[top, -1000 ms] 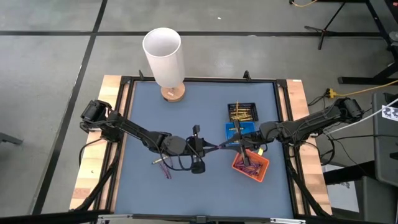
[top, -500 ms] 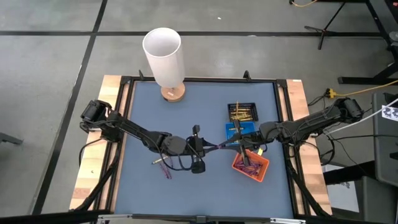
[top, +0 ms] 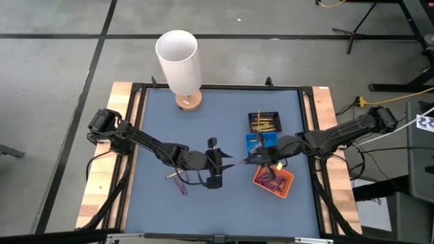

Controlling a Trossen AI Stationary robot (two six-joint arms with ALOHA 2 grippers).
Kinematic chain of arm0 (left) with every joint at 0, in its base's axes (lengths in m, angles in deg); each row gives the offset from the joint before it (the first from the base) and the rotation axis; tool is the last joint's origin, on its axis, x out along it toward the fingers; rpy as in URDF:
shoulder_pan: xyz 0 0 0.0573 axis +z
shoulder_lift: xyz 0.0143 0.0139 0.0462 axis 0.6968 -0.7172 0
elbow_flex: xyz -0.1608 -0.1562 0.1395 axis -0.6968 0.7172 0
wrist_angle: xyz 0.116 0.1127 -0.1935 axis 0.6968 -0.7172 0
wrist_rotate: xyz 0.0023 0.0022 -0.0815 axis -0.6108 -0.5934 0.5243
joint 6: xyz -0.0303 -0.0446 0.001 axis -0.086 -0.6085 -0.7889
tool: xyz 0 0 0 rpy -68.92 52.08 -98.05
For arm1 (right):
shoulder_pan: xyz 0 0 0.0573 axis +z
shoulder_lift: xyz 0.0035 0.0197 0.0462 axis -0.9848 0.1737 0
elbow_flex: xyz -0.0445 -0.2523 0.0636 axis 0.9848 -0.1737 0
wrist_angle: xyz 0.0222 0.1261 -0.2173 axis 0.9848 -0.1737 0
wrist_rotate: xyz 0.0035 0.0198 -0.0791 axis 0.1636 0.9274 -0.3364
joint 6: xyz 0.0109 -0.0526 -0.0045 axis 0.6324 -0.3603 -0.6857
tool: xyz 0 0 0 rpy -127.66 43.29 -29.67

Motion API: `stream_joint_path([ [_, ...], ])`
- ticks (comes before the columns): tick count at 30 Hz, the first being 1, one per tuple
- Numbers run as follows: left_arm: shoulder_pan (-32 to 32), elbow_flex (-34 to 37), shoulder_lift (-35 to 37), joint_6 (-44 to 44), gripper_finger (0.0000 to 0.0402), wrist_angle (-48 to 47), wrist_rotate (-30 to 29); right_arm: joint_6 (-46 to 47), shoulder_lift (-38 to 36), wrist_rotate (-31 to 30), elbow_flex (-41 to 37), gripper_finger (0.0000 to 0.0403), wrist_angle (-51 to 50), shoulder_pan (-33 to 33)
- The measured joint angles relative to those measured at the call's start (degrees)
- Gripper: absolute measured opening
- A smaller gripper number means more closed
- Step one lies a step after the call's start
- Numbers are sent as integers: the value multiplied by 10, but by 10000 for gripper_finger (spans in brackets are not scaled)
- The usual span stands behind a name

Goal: Sort crayons
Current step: Put the purple crayon into the orange bin

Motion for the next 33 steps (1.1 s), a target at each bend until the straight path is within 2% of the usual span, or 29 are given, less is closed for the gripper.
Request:
stream_joint_path([
  [6, 0, 0, 0, -15, 141, -34, 0, 78, -2, 52, 55, 15, -203, 0],
  [11, 1, 0, 0, -14, 135, -34, 0, 158, -2, 116, 80, 33, -314, 0],
  [19, 2, 0, 0, -14, 133, -34, 0, 233, -2, 196, 81, 26, -407, 0],
  [23, 2, 0, 0, -15, 133, -34, 0, 238, -2, 197, 81, 29, -436, 0],
  [33, 2, 0, 0, -43, 133, -52, 0, 238, -2, 197, 80, 78, -438, 0],
])
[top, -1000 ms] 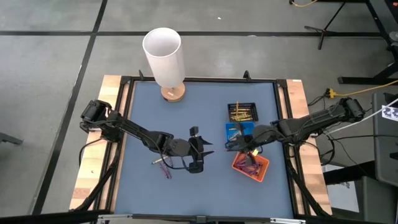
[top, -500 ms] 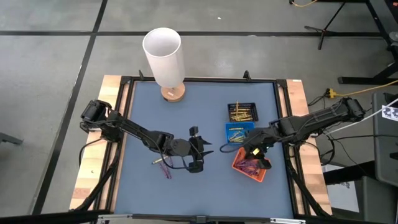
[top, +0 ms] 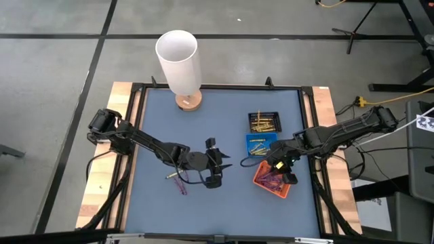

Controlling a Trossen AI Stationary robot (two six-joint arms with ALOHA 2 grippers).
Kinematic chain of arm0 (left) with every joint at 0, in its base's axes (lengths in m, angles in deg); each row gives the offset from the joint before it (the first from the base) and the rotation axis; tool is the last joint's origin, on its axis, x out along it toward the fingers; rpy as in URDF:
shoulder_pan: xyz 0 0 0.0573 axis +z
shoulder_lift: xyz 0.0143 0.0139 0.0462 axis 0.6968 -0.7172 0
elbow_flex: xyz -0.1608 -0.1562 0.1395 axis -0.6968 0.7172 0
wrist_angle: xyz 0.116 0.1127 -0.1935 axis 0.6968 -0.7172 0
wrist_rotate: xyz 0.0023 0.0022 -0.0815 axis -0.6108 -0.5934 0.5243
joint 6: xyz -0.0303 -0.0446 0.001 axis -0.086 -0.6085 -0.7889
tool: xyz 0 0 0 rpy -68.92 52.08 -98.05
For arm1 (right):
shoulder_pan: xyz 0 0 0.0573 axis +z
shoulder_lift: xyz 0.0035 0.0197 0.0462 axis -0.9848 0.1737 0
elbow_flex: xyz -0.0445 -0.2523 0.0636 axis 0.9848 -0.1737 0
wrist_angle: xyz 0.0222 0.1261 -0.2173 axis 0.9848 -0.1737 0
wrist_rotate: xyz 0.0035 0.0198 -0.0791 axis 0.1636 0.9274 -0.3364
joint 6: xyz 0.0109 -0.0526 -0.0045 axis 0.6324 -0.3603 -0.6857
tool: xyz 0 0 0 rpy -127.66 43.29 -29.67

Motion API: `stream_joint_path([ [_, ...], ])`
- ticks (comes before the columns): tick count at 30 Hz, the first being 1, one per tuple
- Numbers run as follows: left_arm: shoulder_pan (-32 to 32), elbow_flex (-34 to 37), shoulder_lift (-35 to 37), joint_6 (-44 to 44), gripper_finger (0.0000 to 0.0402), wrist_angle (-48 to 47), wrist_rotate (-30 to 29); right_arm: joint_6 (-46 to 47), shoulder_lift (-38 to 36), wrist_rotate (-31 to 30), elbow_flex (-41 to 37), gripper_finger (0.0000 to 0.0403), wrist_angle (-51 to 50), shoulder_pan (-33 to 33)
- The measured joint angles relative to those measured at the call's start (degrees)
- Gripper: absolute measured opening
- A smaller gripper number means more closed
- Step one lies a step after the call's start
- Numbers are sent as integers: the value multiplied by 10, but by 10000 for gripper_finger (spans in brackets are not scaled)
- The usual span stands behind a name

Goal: Sort crayons
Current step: Put the purple crayon into the orange bin, then put the green crayon into the blue bin

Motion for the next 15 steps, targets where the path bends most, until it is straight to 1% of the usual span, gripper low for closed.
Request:
stream_joint_path([
  [4, 0, 0, 0, -8, 133, -13, 0, 0, 0, 0, 0, 97, 0, 0],
  [7, 0, 0, 0, -40, 133, -27, 0, 0, 0, 0, 0, 109, 0, 0],
  [11, 0, 0, -4, -90, 133, -59, 0, 0, 0, -10, 0, 115, 1, 0],
  [15, -1, 0, -19, -120, 133, -86, 1, -1, 0, -35, 0, 115, 1, 0],
])
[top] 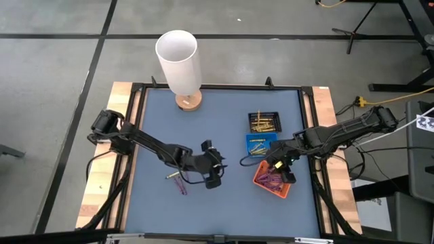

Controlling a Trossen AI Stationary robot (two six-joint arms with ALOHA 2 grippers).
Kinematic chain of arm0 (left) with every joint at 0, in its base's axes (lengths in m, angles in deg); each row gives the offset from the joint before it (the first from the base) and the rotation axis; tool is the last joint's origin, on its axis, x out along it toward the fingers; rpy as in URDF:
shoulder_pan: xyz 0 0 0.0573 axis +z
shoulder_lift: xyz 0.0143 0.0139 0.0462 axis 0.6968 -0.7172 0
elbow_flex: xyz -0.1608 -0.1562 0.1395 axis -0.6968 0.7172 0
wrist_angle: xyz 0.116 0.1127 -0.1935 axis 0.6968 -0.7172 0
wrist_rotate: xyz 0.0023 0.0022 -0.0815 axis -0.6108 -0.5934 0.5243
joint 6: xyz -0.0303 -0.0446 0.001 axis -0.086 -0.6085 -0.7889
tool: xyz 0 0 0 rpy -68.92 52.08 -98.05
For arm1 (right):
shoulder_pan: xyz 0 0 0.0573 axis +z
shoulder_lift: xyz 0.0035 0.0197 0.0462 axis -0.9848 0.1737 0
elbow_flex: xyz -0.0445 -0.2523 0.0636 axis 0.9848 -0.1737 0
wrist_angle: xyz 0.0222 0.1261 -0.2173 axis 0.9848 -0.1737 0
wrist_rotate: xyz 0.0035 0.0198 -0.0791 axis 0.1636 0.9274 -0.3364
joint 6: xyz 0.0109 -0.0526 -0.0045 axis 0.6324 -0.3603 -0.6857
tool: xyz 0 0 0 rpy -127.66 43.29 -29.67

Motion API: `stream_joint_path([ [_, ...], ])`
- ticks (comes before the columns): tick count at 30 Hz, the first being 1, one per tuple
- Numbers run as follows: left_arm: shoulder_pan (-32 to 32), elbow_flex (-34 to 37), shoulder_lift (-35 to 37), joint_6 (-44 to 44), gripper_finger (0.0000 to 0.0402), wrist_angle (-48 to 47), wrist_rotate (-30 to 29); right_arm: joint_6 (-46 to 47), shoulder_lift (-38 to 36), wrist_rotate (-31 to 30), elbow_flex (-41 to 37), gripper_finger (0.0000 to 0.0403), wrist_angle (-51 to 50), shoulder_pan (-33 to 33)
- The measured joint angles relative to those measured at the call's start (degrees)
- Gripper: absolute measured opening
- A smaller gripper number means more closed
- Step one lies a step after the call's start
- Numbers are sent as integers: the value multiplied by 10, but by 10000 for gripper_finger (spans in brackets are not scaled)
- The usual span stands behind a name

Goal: Sort crayons
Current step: Put the green crayon into the blue bin

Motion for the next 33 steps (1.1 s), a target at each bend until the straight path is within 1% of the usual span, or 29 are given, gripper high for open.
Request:
stream_joint_path([
  [6, -1, 0, -32, -15, 133, -9, 0, 0, 1, -20, 0, 115, 5, 0],
  [8, -1, 0, -38, -17, 133, -29, -5, 0, 2, -20, 0, 115, 5, 0],
  [10, -1, 0, -46, -31, 133, -32, -8, 0, 3, -20, 0, 115, 8, 0],
  [16, -1, 1, -57, -74, 133, -85, -17, 0, 4, -20, 0, 115, 8, 0],
  [27, -1, 0, -122, -119, 133, -81, -11, -1, 4, -21, 0, 115, 8, 0],
  [33, -2, -2, -133, -136, 133, -82, -15, -2, 4, -21, 0, 115, 9, 0],
])
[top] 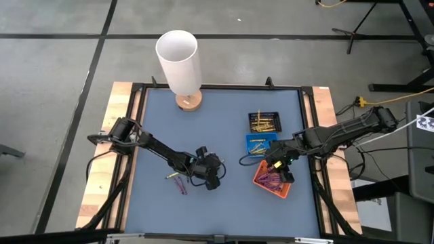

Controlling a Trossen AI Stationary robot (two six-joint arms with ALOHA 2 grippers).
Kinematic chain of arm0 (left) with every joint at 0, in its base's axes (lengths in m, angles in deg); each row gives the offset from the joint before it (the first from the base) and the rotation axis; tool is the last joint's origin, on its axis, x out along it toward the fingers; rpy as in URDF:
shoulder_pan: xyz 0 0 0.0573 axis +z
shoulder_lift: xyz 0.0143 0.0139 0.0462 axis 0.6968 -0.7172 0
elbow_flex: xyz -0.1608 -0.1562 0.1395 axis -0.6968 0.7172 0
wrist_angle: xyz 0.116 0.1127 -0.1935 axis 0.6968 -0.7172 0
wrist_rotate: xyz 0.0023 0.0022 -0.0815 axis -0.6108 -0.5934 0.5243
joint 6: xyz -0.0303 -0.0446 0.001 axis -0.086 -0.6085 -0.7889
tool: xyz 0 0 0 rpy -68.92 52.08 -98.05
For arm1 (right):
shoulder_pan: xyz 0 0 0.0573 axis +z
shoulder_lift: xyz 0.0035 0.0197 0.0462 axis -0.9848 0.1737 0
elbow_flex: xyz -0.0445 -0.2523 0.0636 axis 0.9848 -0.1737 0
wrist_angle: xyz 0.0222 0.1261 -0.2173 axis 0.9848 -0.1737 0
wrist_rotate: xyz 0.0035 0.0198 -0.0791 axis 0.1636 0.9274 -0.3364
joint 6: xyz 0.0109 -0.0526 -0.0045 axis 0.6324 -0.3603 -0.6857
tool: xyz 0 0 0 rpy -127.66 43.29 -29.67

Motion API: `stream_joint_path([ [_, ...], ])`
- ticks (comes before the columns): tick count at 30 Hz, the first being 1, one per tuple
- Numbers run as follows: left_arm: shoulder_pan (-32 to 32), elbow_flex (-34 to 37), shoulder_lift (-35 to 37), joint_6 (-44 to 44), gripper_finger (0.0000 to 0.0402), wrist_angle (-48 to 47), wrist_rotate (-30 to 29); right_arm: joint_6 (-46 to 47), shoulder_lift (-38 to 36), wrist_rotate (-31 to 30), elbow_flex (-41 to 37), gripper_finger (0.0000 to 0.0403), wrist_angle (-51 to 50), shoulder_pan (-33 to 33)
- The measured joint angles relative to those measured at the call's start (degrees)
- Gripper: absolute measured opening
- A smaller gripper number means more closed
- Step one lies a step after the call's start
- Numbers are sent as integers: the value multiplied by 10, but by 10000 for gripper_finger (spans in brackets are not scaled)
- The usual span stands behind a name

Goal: Sort crayons
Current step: Put the green crayon into the blue bin

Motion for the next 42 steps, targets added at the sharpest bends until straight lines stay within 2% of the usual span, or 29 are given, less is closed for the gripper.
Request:
stream_joint_path([
  [5, 0, 0, -1, 1, 114, -1, 3, 0, 0, 0, 0, 115, 0, 0],
  [18, 0, 2, -3, 2, 8, 17, 11, 0, 0, 0, 0, 115, 8, 0],
  [27, 2, 3, -7, 8, 8, 79, 15, -2, 0, -11, 0, 115, 57, 0],
  [37, 2, 4, -7, 95, 9, 250, 18, -39, 0, -159, 0, 115, 113, 0],
  [42, 8, 4, -6, 151, 9, 333, 16, -78, 2, -181, 0, 115, 148, 0],
])
